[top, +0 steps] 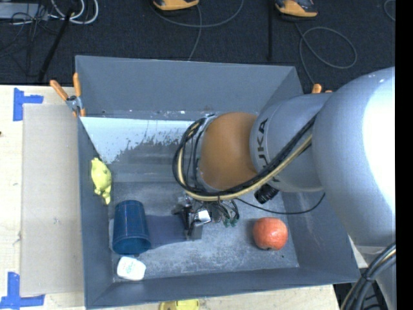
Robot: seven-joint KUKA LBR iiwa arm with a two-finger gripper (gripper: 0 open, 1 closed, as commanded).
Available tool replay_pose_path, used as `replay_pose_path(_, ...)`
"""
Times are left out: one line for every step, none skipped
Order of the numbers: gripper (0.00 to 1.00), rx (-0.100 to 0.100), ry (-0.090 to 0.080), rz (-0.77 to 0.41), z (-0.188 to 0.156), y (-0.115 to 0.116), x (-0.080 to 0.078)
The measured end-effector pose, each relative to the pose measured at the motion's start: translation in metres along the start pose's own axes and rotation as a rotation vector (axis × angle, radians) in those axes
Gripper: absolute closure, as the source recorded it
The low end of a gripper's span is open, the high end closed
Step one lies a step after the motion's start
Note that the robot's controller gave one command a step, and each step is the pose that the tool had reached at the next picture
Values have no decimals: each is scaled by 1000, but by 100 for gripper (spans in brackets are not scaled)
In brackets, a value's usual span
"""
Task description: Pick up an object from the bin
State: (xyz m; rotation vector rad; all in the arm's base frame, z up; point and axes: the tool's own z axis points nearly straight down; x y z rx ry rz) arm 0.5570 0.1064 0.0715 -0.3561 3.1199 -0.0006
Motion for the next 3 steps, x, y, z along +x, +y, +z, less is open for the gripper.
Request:
replay_pose_path(100, -1, 1, 14, -97, -6, -1)
replay_pose_path(100, -1, 1, 13, -97, -6, -1)
replay_pose_path(100, -1, 8, 3, -137, -7, -15)
